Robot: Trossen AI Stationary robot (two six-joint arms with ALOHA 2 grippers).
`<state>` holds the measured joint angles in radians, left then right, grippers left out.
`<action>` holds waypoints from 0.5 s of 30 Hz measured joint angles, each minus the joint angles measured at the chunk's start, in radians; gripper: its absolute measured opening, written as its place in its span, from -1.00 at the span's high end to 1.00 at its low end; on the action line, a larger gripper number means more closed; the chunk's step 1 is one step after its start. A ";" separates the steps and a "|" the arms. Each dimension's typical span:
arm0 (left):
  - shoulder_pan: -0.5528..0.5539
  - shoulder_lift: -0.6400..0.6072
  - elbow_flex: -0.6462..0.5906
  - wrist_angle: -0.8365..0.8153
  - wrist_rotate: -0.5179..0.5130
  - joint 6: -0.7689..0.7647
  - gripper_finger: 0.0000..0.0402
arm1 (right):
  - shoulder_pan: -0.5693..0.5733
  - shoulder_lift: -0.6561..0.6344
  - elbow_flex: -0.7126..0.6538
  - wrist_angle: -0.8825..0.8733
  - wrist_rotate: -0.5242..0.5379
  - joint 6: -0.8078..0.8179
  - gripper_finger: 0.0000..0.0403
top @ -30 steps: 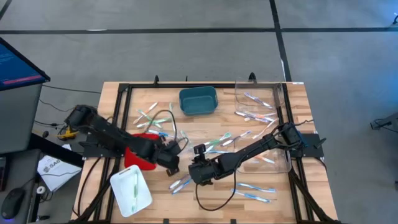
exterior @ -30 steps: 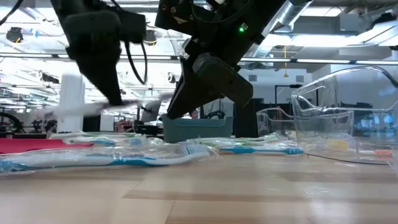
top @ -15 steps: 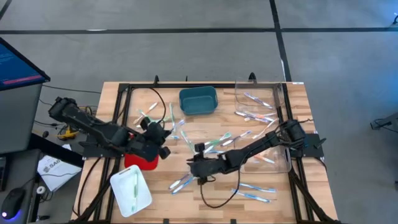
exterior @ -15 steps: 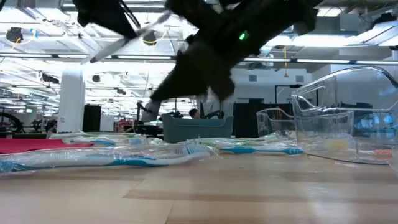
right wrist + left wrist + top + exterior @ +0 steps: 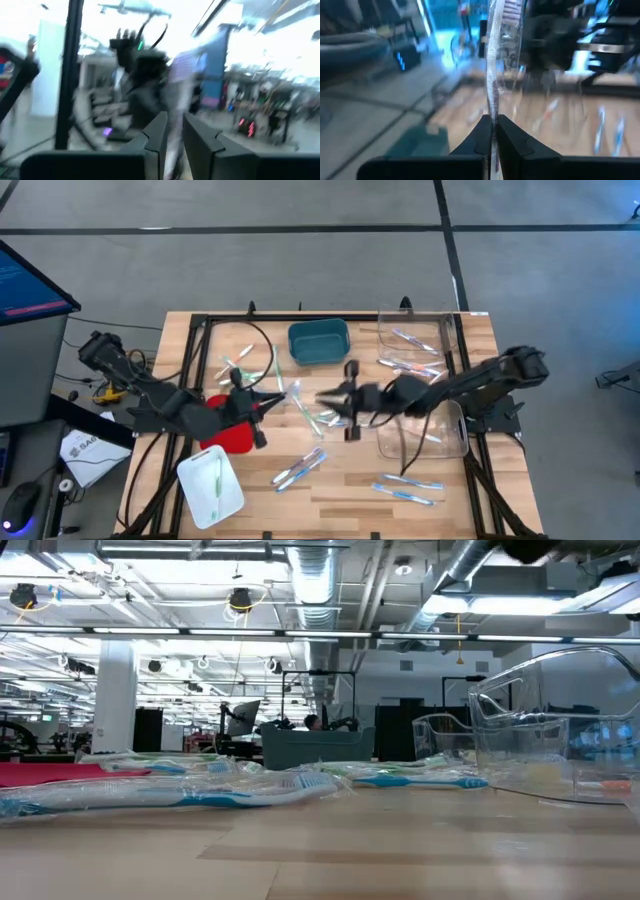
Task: Pick & Place Toothbrushes
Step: Put the purple toothbrush into the top transparent bin
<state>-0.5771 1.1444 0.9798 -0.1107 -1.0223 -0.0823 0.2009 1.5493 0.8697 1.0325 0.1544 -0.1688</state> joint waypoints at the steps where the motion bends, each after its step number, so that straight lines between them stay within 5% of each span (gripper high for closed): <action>1: -0.002 -0.008 0.000 0.055 0.012 0.059 0.98 | -0.011 -0.025 0.007 0.000 0.000 -0.018 0.73; 6: -0.005 -0.051 0.000 0.245 0.215 0.259 0.98 | -0.022 -0.133 0.028 -0.029 -0.017 -0.166 0.73; 11: 0.009 -0.052 -0.034 0.268 0.433 0.312 0.97 | 0.006 -0.142 0.031 -0.145 -0.153 -0.198 0.73; 15: 0.037 -0.050 -0.126 0.343 0.465 0.337 0.97 | 0.016 -0.134 0.126 -0.324 -0.263 -0.175 0.73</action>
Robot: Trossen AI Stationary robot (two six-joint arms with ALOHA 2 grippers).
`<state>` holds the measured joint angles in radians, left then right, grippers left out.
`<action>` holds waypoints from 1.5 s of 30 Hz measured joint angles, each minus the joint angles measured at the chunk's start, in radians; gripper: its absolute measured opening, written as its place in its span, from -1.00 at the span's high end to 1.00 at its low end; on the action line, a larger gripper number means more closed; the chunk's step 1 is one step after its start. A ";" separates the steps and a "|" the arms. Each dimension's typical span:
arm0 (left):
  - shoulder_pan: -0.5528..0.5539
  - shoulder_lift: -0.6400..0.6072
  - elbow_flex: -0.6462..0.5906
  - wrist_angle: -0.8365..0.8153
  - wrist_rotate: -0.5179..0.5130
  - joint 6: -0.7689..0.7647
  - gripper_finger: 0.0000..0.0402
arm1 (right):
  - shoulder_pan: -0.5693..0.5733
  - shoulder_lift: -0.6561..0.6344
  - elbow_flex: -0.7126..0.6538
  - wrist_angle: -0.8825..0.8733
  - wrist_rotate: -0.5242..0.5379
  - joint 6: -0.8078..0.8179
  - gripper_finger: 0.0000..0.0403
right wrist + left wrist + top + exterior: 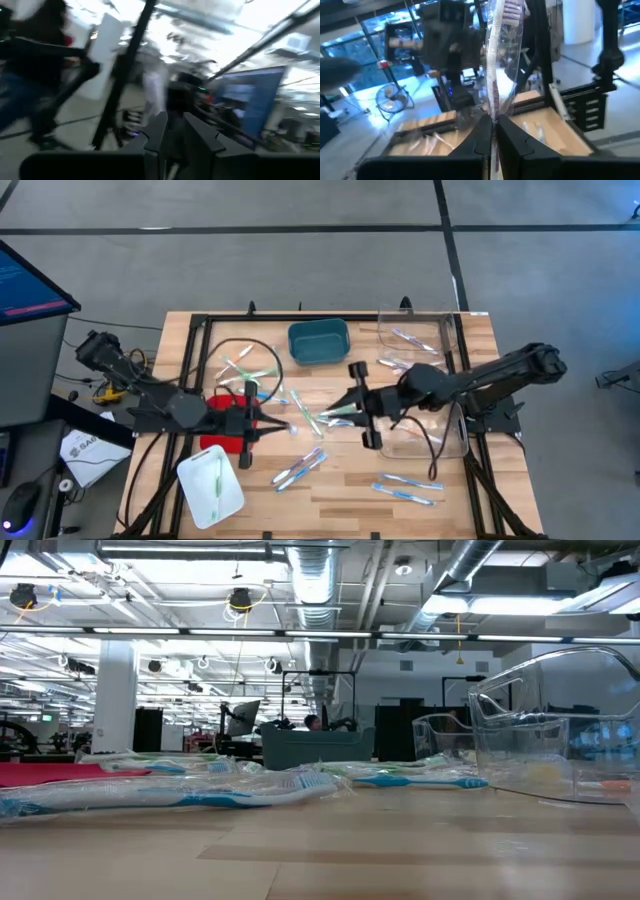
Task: Pick & Place Toothbrushes
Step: Put the purple toothbrush into the top transparent bin
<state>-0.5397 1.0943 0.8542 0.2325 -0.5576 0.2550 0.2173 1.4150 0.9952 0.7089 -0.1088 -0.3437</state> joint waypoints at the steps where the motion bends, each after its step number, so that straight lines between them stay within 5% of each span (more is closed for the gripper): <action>1: 0.009 -0.009 -0.005 0.011 0.004 0.009 0.97 | 0.000 0.011 0.032 -0.059 -0.002 -0.001 0.72; 5: 0.026 -0.052 -0.014 0.034 0.086 0.036 0.97 | 0.006 0.076 0.133 -0.253 0.036 -0.007 0.60; 10: 0.025 -0.063 -0.041 0.035 0.121 0.062 0.97 | 0.019 0.151 0.204 -0.214 0.116 -0.031 0.29; 21: 0.031 -0.065 -0.049 0.041 0.130 0.059 0.97 | 0.025 0.196 0.234 -0.203 0.122 -0.039 -0.36; 27: 0.066 -0.044 -0.049 0.063 0.122 0.061 0.97 | 0.025 0.221 0.237 -0.136 0.117 -0.025 -0.42; 34: 0.093 0.060 -0.096 0.297 0.132 0.159 0.97 | 0.024 0.227 0.235 -0.134 0.116 -0.030 -0.42; 45: 0.109 0.058 -0.096 0.301 0.114 0.159 0.97 | 0.020 0.226 0.234 -0.133 0.115 -0.022 -0.42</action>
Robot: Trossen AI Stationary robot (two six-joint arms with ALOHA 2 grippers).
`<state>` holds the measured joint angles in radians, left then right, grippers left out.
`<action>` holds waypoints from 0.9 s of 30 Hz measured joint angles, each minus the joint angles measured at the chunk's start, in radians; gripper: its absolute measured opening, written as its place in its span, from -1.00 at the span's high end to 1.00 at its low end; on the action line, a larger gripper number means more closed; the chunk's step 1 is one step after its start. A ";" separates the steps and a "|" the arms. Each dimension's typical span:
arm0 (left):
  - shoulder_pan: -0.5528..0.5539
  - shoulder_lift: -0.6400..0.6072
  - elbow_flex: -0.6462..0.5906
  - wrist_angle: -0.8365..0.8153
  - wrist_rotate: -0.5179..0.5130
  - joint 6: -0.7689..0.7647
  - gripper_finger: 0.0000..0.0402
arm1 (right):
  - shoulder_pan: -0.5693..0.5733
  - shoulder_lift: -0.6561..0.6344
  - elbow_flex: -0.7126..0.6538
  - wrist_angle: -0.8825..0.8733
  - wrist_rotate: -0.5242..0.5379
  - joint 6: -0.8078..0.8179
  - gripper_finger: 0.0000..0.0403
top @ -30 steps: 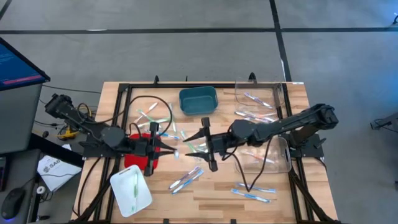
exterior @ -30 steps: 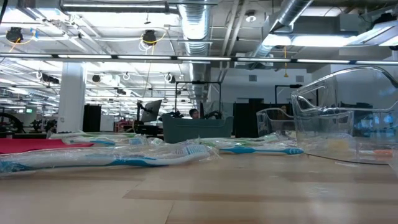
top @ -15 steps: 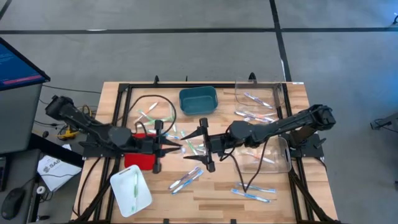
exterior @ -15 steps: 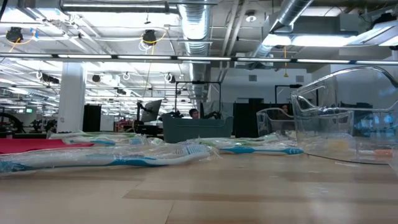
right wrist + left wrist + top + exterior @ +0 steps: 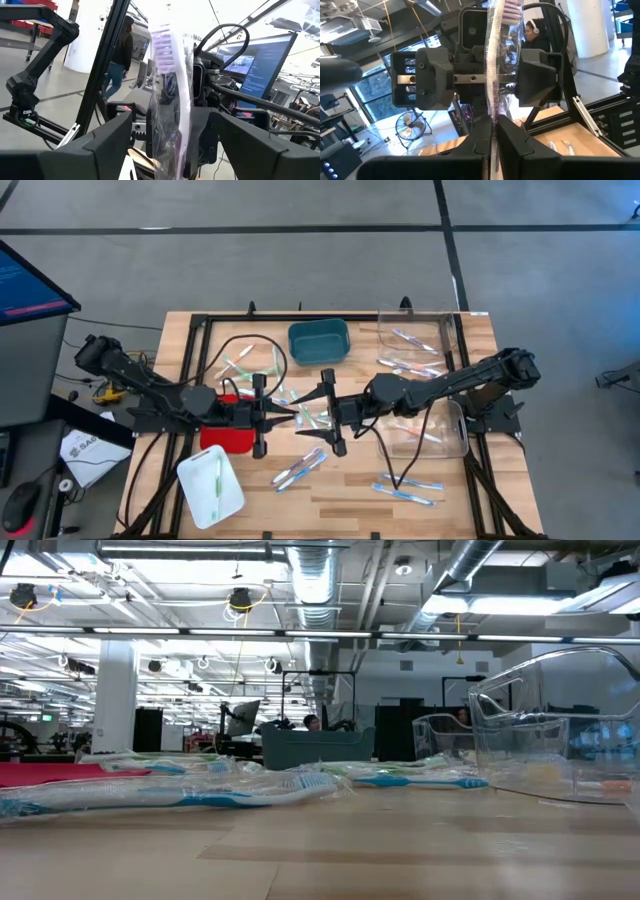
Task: Pick & Place Toothbrushes
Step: Put the purple toothbrush into the top transparent bin
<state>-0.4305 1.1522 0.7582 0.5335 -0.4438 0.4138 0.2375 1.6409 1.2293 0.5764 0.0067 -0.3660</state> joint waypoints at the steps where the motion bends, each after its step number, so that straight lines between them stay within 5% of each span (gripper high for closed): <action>1: 0.000 0.000 0.000 0.000 0.000 -0.001 0.97 | 0.000 0.000 0.000 0.000 0.000 0.000 -0.42; 12: 0.000 0.000 0.001 -0.001 0.000 -0.003 0.97 | -0.004 0.000 0.000 -0.004 0.001 0.000 -0.20; 27: -0.003 0.000 0.001 -0.002 0.003 -0.007 0.97 | -0.010 0.000 0.000 -0.019 0.002 -0.008 0.67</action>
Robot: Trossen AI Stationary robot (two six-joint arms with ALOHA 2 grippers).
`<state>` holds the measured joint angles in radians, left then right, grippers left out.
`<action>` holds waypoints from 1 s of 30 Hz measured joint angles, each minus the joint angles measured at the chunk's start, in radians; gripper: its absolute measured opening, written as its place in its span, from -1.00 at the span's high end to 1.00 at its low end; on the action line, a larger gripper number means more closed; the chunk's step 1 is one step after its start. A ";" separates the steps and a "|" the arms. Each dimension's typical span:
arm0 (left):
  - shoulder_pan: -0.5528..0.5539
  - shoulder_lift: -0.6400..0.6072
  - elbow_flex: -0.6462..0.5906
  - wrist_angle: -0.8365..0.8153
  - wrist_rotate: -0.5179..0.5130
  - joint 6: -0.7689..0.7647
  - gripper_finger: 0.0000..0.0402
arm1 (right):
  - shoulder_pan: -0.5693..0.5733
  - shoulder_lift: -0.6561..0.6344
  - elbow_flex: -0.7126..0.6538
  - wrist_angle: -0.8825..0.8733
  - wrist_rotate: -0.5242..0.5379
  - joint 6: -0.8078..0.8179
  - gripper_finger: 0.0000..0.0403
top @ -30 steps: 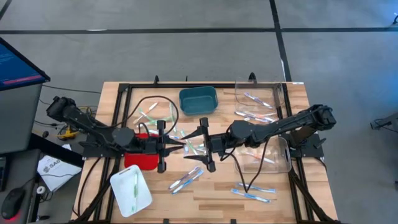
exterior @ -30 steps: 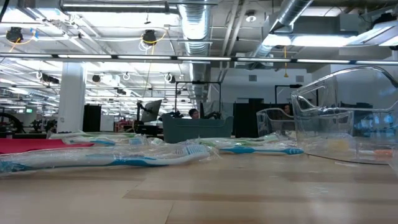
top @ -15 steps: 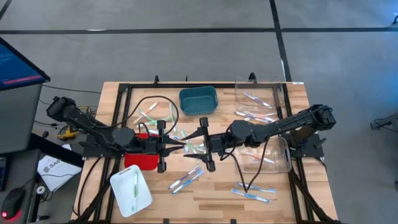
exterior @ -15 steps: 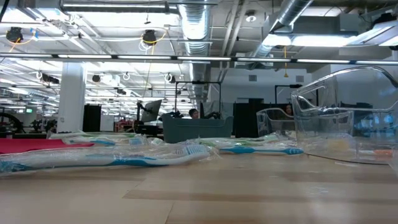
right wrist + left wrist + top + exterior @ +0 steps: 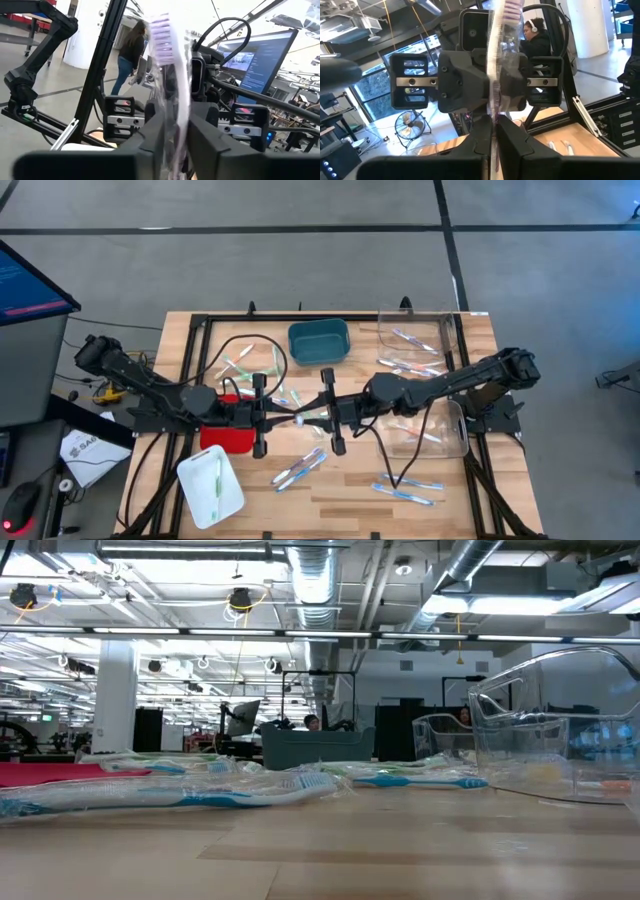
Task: Pick & Place Toothbrushes
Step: Put the purple toothbrush into the top transparent bin
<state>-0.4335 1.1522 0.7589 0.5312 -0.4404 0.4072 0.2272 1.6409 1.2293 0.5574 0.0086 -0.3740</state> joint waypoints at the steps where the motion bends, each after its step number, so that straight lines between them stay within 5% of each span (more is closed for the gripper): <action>1: 0.000 0.000 0.000 0.000 0.000 0.000 0.96 | 0.000 0.000 0.000 -0.001 0.000 0.000 0.73; 5: 0.000 0.000 0.000 -0.001 -0.004 0.002 0.88 | 0.000 0.000 0.000 -0.004 0.001 0.000 0.92; 11: 0.000 0.000 0.002 -0.036 -0.080 0.011 0.64 | 0.003 0.000 0.000 -0.017 0.133 -0.018 0.82; 20: -0.020 -0.011 0.002 -0.036 -0.505 0.014 0.14 | 0.037 -0.003 0.000 -0.028 0.329 -0.117 0.88; 24: -0.019 -0.027 0.002 -0.034 -0.653 0.011 0.01 | 0.056 -0.008 0.000 -0.029 0.471 -0.163 0.93; 30: -0.032 -0.033 0.002 -0.037 -0.695 0.011 -0.06 | 0.057 -0.034 -0.001 -0.034 0.781 -0.265 0.93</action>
<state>-0.4651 1.1191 0.7609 0.4946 -1.1355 0.4183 0.2840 1.6068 1.2286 0.5234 0.7895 -0.6391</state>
